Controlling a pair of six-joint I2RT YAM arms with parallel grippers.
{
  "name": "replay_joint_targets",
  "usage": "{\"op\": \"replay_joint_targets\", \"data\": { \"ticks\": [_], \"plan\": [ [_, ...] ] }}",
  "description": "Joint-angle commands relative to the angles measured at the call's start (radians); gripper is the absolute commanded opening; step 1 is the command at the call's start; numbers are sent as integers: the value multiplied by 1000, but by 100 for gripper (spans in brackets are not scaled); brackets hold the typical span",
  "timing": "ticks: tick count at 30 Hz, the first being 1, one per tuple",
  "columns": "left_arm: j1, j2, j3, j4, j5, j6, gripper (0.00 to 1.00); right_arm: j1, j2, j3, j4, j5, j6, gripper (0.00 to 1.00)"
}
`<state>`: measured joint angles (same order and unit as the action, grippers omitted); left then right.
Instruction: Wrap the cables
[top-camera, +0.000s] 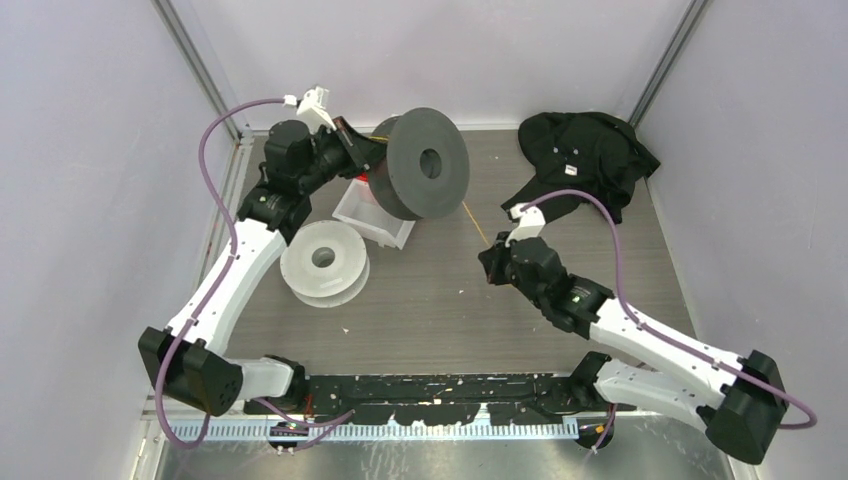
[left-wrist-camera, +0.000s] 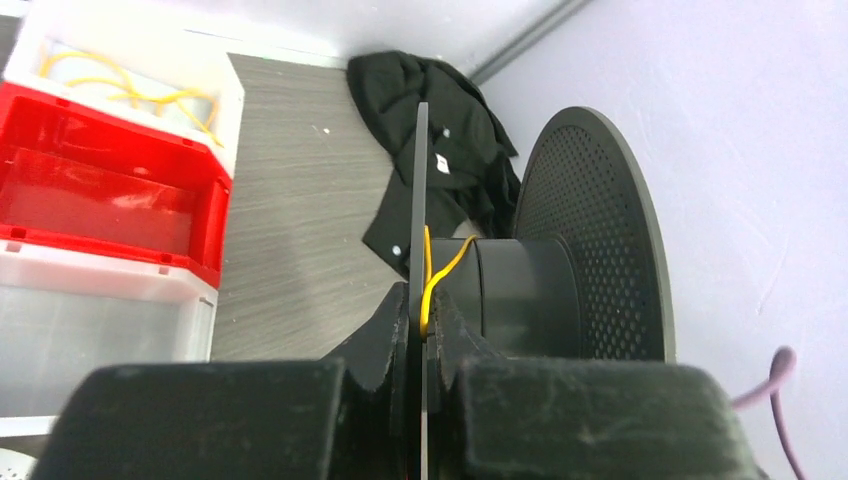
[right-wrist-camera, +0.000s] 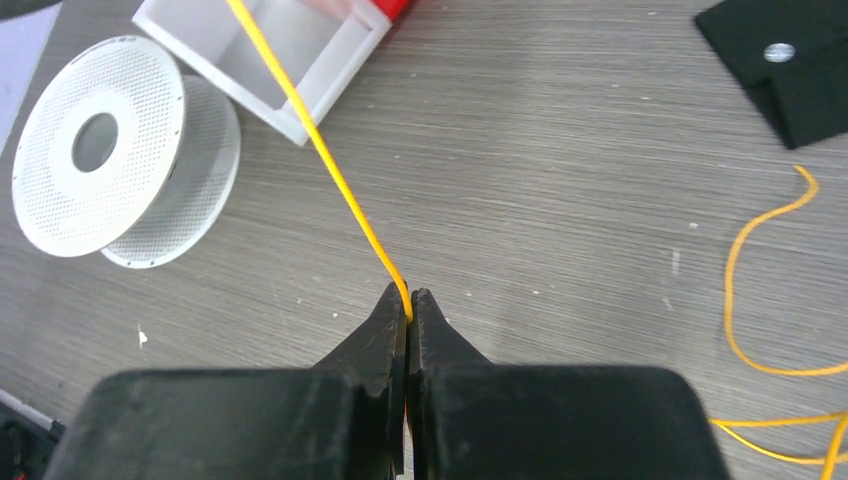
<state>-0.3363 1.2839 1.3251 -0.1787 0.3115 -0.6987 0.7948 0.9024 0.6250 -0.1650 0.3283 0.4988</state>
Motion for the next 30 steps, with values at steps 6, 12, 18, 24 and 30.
{"op": "replay_joint_targets", "data": {
  "ticks": [6, 12, 18, 24, 30],
  "plan": [
    [-70, -85, -51, 257, -485, -77, 1, 182, 185, 163, 124, 17, -33, 1],
    [-206, -58, -37, 251, -720, 118, 0, 214, 322, 345, 115, -137, -12, 1],
    [-265, -48, -55, 282, -755, 303, 0, 213, 359, 453, 191, -362, 2, 1],
    [-265, -67, -75, 300, -727, 378, 0, 182, 340, 447, 335, -512, 61, 9],
    [-265, -71, -66, 301, -718, 403, 1, 76, 371, 337, 686, -704, 335, 18]
  ]
}}
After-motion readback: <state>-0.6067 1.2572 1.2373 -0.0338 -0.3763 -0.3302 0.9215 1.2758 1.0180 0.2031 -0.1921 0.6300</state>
